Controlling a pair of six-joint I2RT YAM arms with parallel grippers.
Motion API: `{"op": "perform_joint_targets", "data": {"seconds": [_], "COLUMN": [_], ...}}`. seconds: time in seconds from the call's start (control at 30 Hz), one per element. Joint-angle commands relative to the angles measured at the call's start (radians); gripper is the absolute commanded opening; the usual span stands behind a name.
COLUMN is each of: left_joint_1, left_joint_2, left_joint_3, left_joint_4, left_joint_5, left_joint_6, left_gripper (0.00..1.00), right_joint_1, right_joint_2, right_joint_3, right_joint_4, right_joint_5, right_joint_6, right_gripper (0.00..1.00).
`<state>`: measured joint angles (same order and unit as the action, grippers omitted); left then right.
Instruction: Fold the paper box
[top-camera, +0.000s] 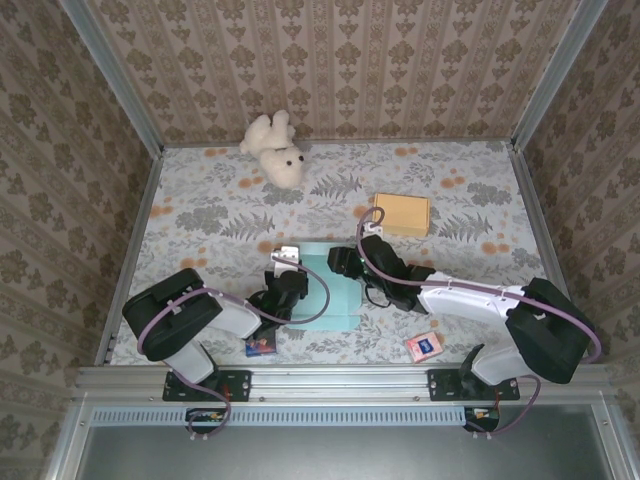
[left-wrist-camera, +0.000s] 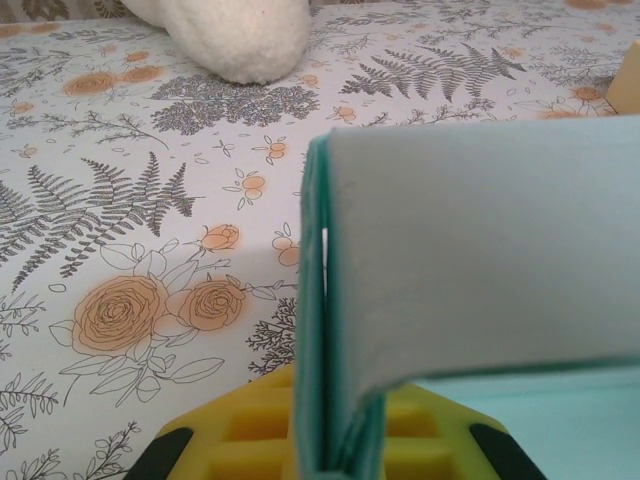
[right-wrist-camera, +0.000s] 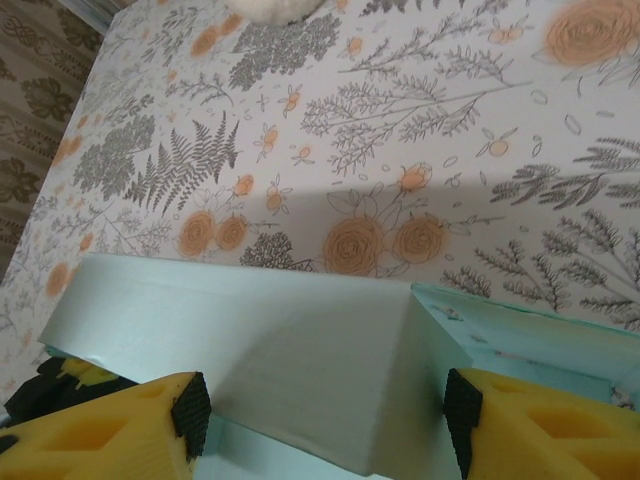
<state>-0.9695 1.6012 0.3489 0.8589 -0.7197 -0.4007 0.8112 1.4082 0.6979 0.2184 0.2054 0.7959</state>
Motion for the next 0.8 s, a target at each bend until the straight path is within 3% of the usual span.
{"op": "perform_joint_targets", "data": {"seconds": [0.0,0.2,0.6,0.7,0.77], "left_joint_1": [-0.012,-0.024,-0.031,-0.031,-0.031], "left_joint_2": [-0.015,0.014,0.033,0.028,0.019], "left_joint_3": [0.005,0.015,0.025,0.021,0.018], "left_joint_4": [0.012,0.030,0.029,0.027,0.020], "left_joint_5": [-0.028,-0.023,-0.030,-0.042,-0.047], "left_joint_6": [-0.017,-0.008,-0.006,-0.003,-0.007], "left_gripper": [0.00,0.00,0.00,0.00,0.00], "right_joint_1": [-0.001,-0.001,-0.003,-0.003,-0.004], "right_joint_2": [0.006,0.003,-0.092,-0.123,-0.142], "right_joint_3": [-0.024,-0.073,-0.191,-0.199,-0.179], "right_joint_4": [0.103,0.303,0.493,0.448,0.290], "right_joint_5": [-0.067,-0.170,-0.194,-0.180,-0.099], "right_joint_6": [0.047,0.048,-0.010,-0.045,-0.056], "right_gripper": [0.66,0.66,0.66,0.66,0.67]}}
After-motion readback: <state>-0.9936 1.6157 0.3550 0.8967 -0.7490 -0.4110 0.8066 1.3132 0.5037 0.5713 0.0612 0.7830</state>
